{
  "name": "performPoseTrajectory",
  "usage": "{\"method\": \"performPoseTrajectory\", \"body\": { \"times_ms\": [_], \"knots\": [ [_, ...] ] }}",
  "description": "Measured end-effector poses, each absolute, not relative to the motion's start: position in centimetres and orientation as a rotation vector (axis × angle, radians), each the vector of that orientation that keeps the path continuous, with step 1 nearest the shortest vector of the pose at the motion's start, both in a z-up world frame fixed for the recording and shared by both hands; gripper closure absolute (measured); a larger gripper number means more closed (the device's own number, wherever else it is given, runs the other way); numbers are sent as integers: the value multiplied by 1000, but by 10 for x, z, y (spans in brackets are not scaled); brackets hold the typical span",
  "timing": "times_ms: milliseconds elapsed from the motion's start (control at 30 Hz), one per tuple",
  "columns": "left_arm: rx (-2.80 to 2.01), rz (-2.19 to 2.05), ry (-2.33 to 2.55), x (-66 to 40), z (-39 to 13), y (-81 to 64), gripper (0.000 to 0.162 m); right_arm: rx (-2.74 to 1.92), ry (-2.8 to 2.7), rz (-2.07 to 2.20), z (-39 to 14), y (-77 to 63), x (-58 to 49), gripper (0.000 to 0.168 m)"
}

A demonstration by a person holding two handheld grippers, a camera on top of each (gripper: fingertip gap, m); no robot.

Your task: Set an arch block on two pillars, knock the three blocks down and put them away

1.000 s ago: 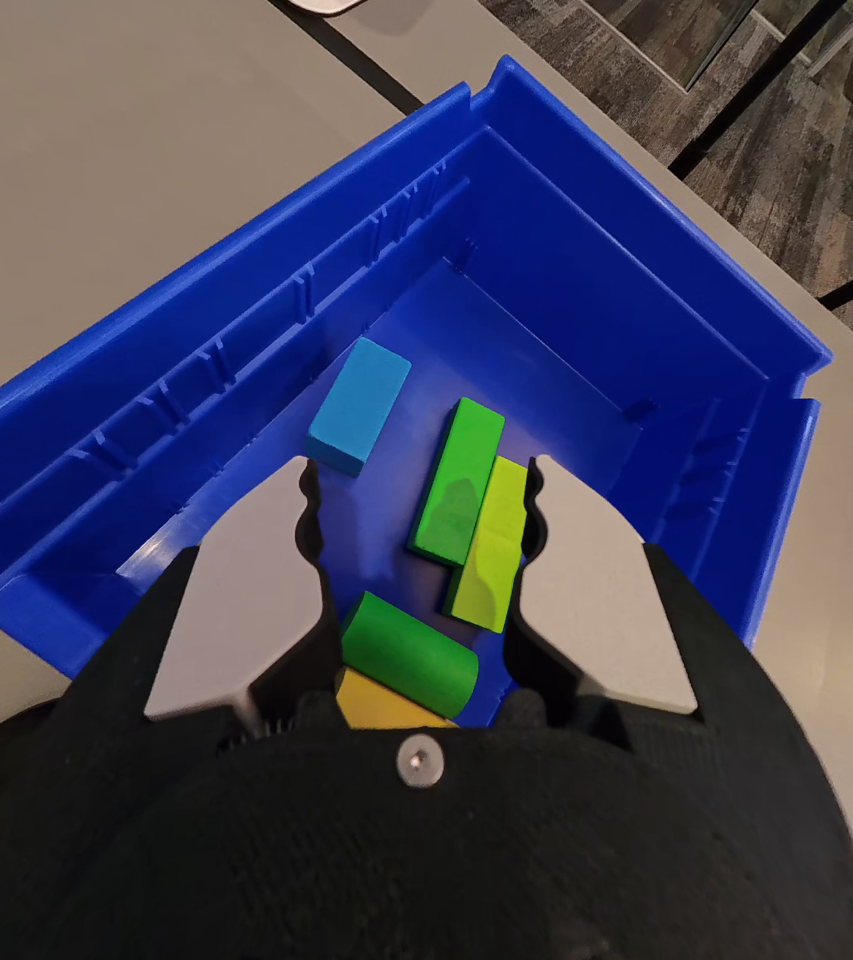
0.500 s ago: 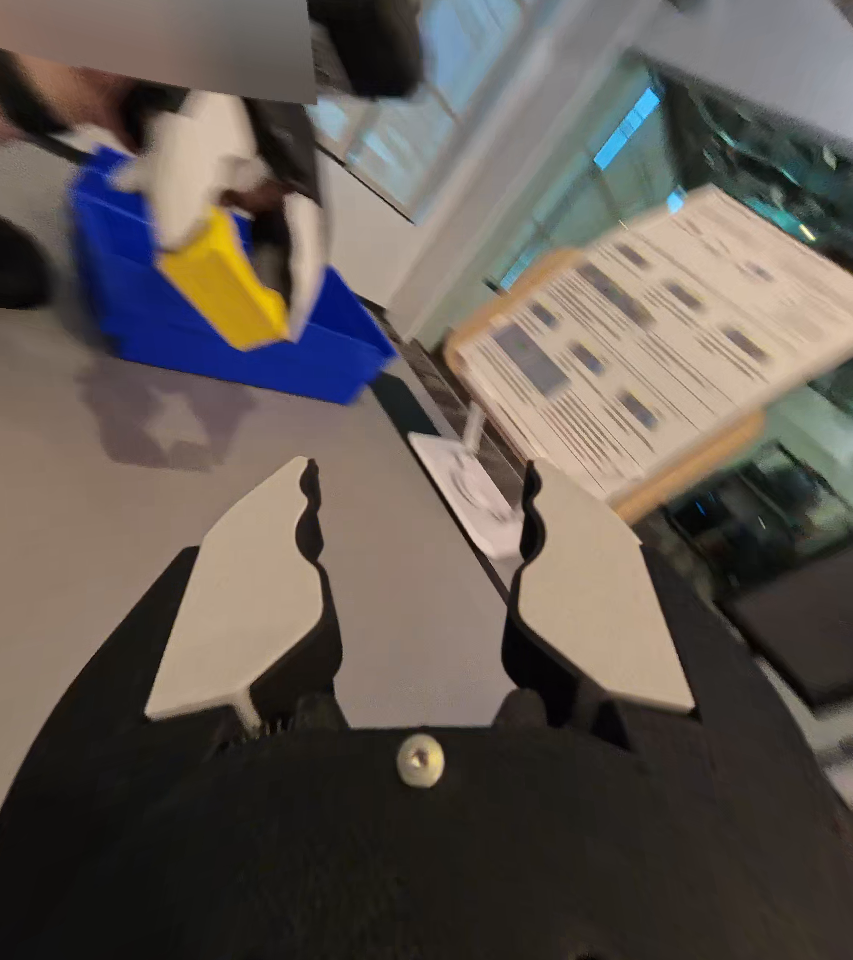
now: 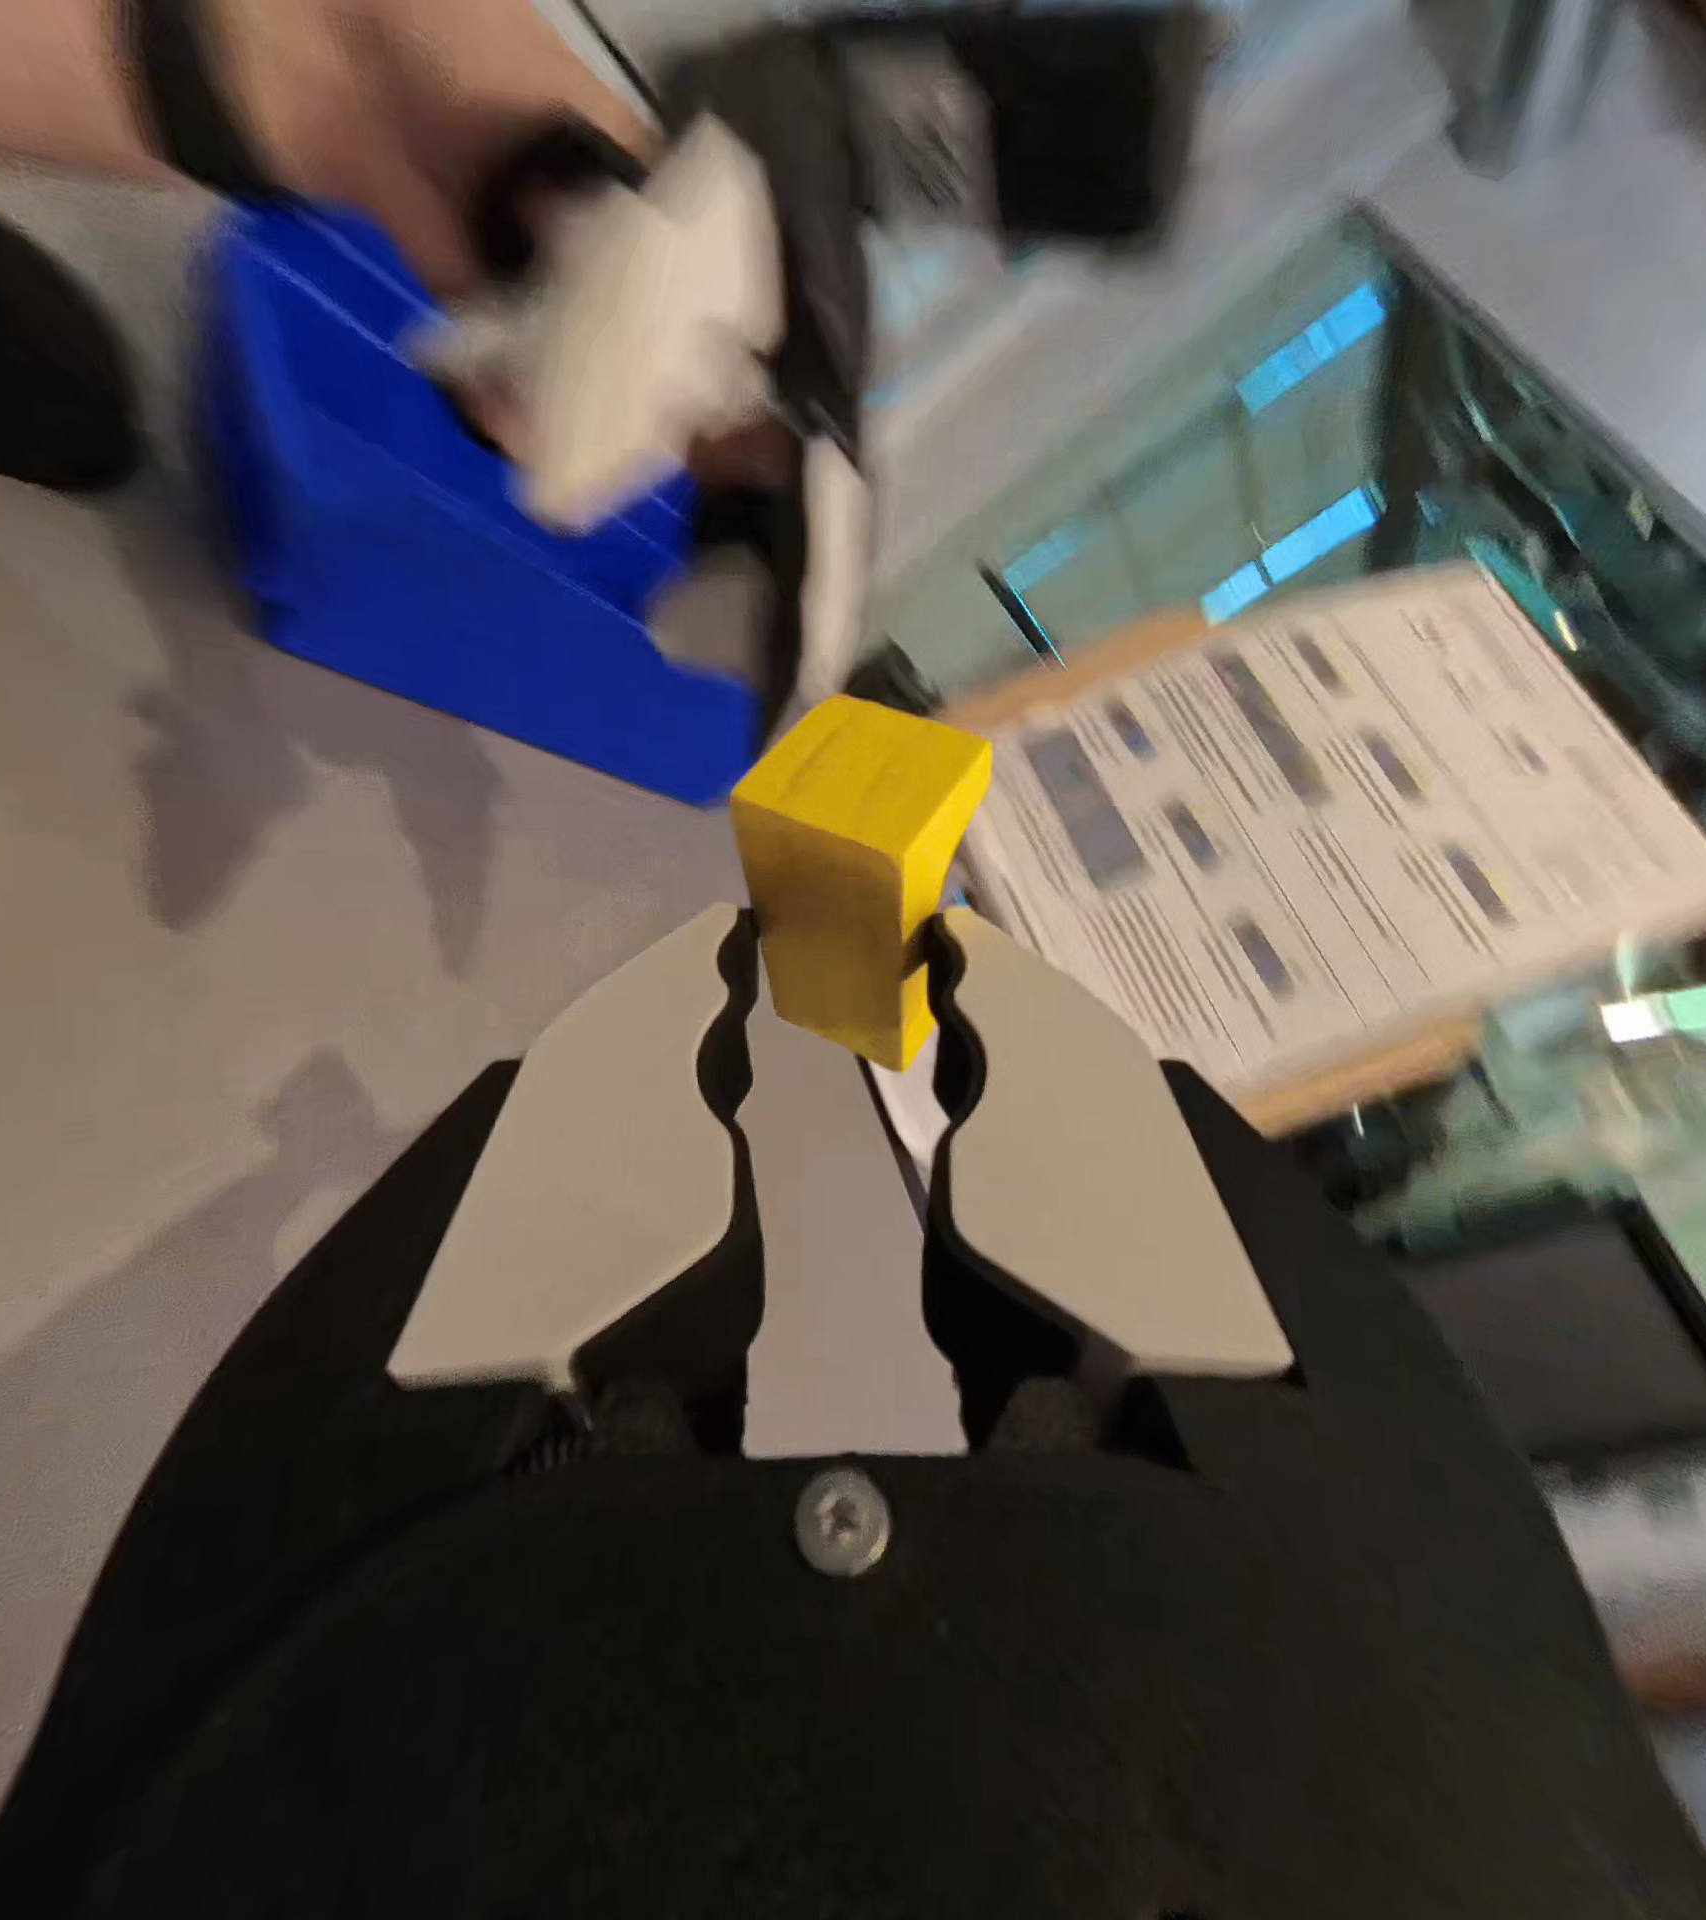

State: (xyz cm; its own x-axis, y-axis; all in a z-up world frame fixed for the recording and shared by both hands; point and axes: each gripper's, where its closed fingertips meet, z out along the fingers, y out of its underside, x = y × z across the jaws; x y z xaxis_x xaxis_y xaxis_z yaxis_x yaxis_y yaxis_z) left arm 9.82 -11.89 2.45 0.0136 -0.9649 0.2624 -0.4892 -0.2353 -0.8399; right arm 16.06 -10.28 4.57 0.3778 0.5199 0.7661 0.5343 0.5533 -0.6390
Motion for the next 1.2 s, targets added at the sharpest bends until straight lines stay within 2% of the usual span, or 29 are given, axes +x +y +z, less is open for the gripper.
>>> {"method": "performPoseTrajectory", "body": {
  "times_ms": [100, 167, 233, 333, 500, 633, 700, 767, 833, 1000, 1100, 1167, 1200],
  "knots": [
    [-1596, -1032, 1369, 74, 66, -105, 75, -1524, -931, 146, 45, -44, 271, 136],
    [-1490, -1047, 1261, 57, 97, -104, 80, -1897, -708, 255, 9, -13, 336, 136],
    [-1404, -1043, 1150, 38, 117, -102, 93, -2216, -595, 318, -37, -4, 375, 136],
    [-1337, -1001, 1057, 19, 134, -96, 93, -2530, -493, 464, -90, -11, 392, 136],
    [-1446, -967, 1079, 8, 125, -91, 89, -2723, -393, 541, -125, -22, 395, 134],
    [-1543, -752, 1001, -26, 125, -73, 88, -2565, -358, 440, -85, 1, 412, 116],
    [-1735, -498, 866, -69, 110, -49, 99, -2450, -325, 360, -51, 14, 429, 112],
    [-1929, -108, 679, -135, 89, -21, 88, -2399, -239, 289, -26, 22, 453, 113],
    [-1994, 60, 573, -179, 78, -10, 88, -2376, -124, 211, -17, 26, 484, 113],
    [-2125, -119, 392, -218, 50, 3, 93, -2484, 40, 137, -64, 20, 531, 113],
    [-2250, -84, 295, -243, 24, 6, 93, -2629, 38, 104, -96, 8, 543, 113],
    [-2432, -5, 164, -266, -4, -1, 104, -2687, 24, 170, -109, 2, 539, 122],
    [-2509, 2, 108, -273, -16, -4, 98, -2704, 4, 246, -112, -1, 532, 136]
  ]
}}
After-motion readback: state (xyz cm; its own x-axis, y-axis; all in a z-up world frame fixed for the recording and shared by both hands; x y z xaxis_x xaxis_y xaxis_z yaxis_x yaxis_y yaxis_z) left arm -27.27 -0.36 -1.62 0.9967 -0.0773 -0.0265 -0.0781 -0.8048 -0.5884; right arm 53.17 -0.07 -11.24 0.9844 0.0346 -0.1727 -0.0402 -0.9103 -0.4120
